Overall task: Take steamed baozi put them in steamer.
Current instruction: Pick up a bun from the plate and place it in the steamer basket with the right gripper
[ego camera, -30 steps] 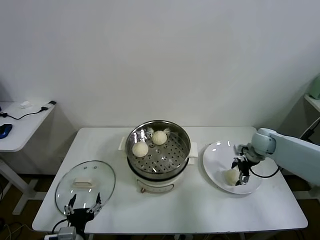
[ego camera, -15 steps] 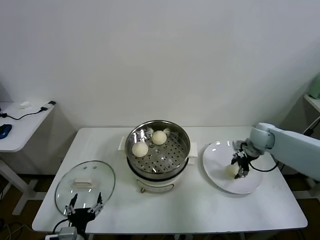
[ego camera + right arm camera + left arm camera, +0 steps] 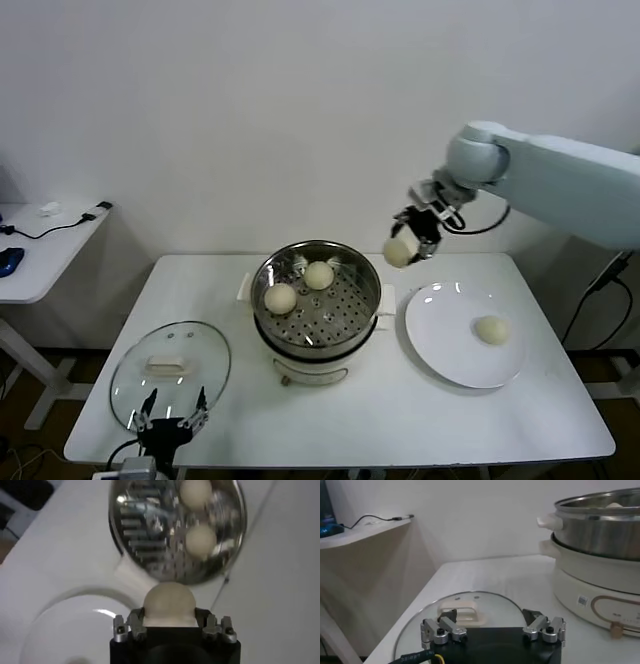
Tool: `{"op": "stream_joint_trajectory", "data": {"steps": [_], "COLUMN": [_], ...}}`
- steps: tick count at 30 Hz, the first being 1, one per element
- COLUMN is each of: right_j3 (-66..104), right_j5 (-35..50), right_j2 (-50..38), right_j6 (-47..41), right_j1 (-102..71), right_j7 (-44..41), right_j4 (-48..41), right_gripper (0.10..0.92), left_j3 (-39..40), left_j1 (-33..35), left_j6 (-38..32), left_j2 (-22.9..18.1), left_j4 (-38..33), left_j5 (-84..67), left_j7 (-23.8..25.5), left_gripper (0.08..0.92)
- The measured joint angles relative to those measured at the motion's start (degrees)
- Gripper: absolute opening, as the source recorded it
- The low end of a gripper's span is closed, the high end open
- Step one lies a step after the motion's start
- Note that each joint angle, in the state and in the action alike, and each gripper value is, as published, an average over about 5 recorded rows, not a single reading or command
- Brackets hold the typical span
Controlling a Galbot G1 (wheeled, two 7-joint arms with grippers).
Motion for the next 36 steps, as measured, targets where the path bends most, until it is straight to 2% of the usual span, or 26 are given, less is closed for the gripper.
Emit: {"op": "stream_joint_trajectory", "data": {"steps": [11,27,33,36], "right_j3": [-3.5,-4.9,-4.65,-4.17], "right_j5": [-5.97,-14.9,-15.74,-14.91], "right_j2": [11.95,21.18,21.94,21.67], "right_j6": [10.03,17.44,19.14,19.79], "right_j1": [-1.63,-11.15,-11.73,-10.66], "right_j7": [2.74,6.21,6.52,5.93], "right_j4": [3.99,-3.47,-4.89,-4.91], "right_gripper": [0.67,0.675,0.794,0.819], "left_j3": [-0.49,-1.06,-1.25,-1.26], "left_j1": [-0.06,-0.82,-0.69,-0.52], "left_j6": [0.02,0.27,0.27,0.25], "left_j2": [0.07,0.19,0.2,0.19], "left_j4": [-0.39,0.36,0.3,0.16], "left_j5": [-0.38,-0.99,-1.06,-1.07], "left_j7": [-0.13,-0.16,-0.24,-0.27], "left_gripper": [0.823,0.823,0.823,0.823]}}
